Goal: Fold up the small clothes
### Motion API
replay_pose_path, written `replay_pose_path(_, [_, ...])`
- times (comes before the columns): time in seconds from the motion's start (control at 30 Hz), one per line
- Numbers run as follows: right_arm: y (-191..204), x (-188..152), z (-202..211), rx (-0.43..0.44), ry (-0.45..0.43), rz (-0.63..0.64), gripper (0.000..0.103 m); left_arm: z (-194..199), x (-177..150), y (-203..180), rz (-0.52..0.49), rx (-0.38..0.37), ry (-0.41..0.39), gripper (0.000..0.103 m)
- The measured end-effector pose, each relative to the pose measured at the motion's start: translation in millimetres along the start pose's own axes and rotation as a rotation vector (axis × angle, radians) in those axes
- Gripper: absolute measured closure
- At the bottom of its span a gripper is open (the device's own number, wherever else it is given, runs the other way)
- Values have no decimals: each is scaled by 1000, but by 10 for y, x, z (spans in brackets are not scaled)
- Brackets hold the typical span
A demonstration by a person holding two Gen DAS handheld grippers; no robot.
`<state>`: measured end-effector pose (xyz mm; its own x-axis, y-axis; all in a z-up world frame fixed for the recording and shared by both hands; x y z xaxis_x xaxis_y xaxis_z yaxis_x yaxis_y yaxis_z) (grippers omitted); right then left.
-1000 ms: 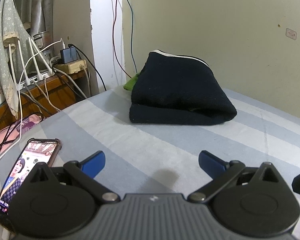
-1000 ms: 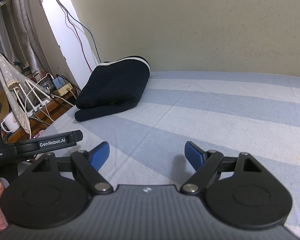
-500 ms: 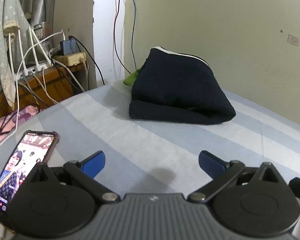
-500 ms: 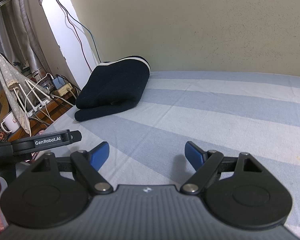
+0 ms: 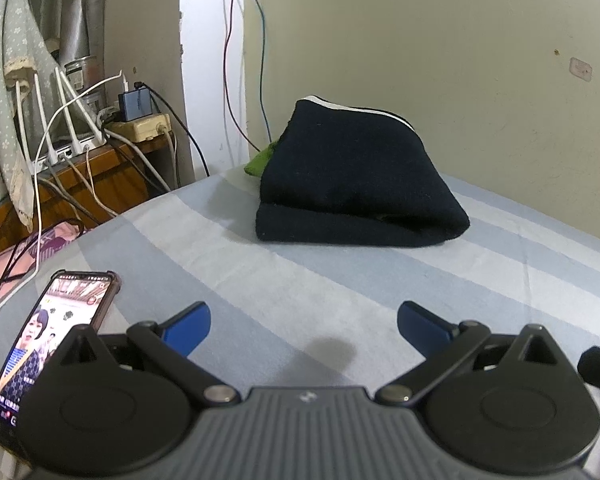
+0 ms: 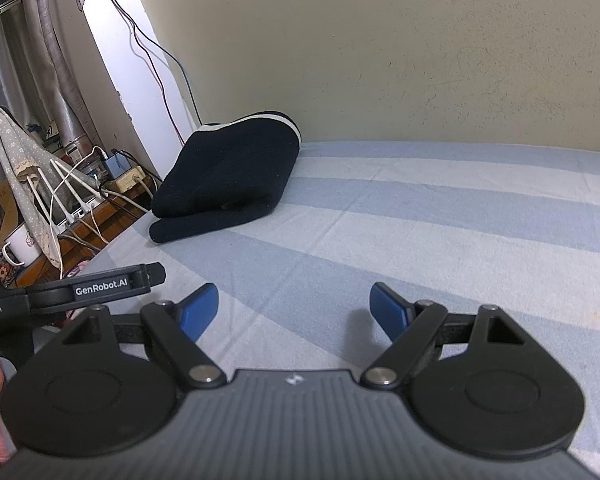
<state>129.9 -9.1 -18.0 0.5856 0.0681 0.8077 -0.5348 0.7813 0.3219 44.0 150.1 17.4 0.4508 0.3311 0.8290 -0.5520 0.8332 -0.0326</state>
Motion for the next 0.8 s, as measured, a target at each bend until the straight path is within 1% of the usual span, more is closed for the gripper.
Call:
replay_pose_path(0.27, [9, -6, 6, -5, -1, -7, 18, 47, -24, -87, -59, -13, -29, 0])
replay_pose_path(0.47, [10, -6, 5, -6, 0, -9, 18, 80, -36, -133, -82, -22, -47, 0])
replay_pose_path(0.8, [9, -6, 4, -6, 0, -9, 18, 75, -30, -86, -46, -1, -46, 0])
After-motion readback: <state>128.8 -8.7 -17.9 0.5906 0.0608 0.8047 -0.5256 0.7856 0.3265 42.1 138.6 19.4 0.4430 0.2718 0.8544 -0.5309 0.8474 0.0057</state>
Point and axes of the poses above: each gripper's, at about its wrist camera, not at the fingertips, and z roughly against the way its jaws point, y to its left, x to its top, the point moved 2 cm from there along -z, roughly the way its jaws point, and after that the axes turned 5 degrees about -x, right-handed, at the moved point
